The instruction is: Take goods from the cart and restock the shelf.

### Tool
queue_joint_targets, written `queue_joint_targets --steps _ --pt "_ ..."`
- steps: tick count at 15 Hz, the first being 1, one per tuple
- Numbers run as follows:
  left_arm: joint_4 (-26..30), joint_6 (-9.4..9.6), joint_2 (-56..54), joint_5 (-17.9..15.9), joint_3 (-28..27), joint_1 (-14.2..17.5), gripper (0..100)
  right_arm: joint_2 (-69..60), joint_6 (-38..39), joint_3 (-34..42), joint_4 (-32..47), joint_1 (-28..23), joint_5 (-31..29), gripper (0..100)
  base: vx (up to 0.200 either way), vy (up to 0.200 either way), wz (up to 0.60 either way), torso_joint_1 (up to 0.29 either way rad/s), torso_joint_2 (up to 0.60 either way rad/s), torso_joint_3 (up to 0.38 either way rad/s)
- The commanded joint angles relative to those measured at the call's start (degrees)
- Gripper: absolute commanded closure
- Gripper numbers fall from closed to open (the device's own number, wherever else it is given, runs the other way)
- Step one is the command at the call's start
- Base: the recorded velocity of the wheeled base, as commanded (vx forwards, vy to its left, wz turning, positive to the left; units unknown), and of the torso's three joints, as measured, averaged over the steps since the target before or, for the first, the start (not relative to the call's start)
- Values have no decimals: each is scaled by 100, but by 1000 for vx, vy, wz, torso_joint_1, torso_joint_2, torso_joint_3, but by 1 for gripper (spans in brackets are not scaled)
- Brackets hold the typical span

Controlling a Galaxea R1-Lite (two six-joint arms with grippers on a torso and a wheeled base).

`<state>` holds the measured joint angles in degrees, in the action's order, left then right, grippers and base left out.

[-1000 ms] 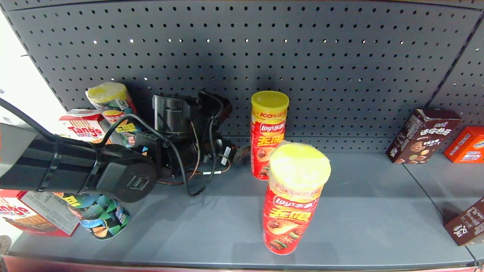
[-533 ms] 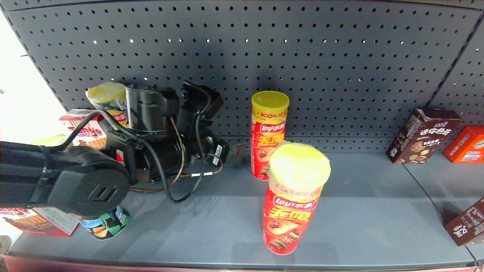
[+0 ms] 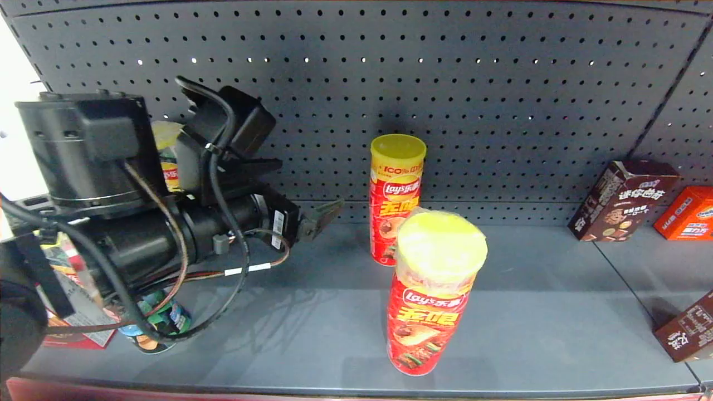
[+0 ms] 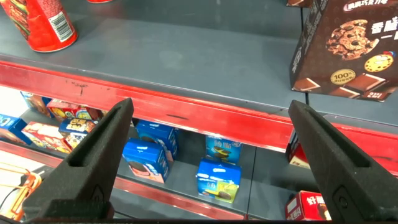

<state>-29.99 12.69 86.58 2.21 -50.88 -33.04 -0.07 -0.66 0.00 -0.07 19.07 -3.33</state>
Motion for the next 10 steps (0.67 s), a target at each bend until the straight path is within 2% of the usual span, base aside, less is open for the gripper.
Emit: queue_joint_targets --steps 1,5,7,8,10 --pt "2 -47 -809 -1 413 -177 0 7 -4 0 -1 9 -1 0 0 0 0 0 0 0" --pt "2 -197 -1934 -10 1221 -590 0 7 4 0 -1 9 -1 0 0 0 0 0 0 0" --pt "37 -223 -2514 -10 1582 -906 0 7 -4 0 -1 9 -1 0 0 0 0 0 0 0" --pt "46 -241 -2998 -10 1942 -1205 0 7 -4 0 -1 1 -1 0 0 0 0 0 0 0" --pt "55 -232 -3657 -10 2469 -1460 0 7 -4 0 -1 1 -1 0 0 0 0 0 0 0"
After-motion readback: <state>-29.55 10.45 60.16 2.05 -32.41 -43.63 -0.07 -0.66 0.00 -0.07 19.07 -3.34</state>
